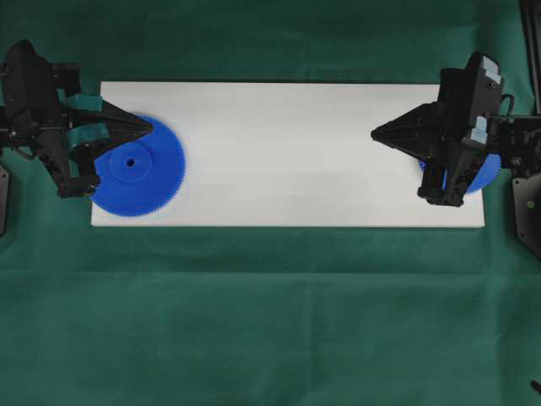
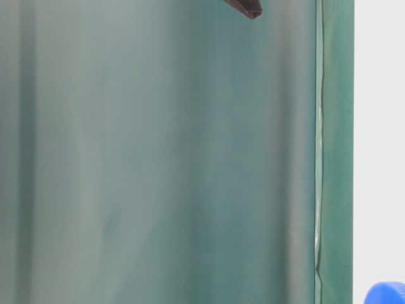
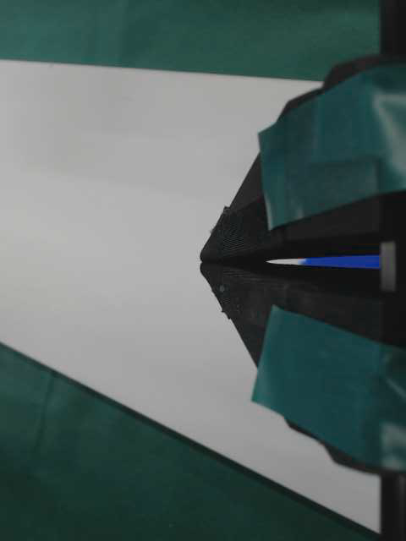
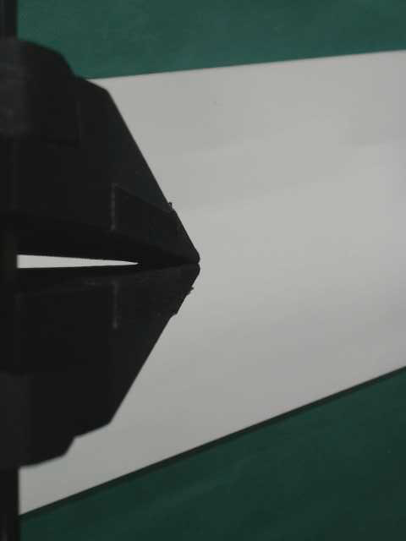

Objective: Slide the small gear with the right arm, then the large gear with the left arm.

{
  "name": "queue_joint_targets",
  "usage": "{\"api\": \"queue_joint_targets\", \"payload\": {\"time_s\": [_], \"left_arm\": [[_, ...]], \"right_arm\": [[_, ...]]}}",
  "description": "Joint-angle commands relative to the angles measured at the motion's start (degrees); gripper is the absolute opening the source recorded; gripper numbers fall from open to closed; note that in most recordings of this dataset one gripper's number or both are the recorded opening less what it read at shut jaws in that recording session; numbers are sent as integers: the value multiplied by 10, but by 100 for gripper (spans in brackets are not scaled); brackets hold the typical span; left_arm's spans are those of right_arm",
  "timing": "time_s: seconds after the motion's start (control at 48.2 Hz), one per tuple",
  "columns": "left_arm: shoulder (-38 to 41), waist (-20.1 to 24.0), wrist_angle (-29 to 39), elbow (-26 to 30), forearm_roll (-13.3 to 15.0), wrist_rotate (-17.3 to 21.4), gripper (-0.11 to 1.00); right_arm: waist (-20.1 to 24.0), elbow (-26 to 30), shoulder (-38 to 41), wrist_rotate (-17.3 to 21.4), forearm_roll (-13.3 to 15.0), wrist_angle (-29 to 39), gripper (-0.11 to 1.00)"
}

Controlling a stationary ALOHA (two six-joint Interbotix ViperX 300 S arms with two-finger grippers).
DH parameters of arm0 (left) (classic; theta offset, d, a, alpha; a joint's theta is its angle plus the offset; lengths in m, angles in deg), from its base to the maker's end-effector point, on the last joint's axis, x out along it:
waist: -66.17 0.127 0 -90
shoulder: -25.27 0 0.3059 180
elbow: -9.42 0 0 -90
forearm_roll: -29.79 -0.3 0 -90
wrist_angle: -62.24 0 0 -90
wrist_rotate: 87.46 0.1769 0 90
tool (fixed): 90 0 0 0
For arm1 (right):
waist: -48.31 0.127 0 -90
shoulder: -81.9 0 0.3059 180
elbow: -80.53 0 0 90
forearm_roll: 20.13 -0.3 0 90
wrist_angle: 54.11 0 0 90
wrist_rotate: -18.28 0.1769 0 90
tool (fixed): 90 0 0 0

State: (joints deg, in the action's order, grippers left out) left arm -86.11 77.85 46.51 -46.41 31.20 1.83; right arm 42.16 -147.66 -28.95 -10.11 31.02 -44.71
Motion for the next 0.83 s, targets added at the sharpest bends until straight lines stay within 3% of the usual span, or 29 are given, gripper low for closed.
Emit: {"api": "queue_joint_targets", "payload": {"time_s": [0.0,0.809], "left_arm": [[-3,-2,-6,4,-2,1,0],[-53,-27,60,22,-2,2,0]], "right_arm": [[1,5,0,1,-1,-4,50],[1,13,-10,1,-2,-1,50]]}}
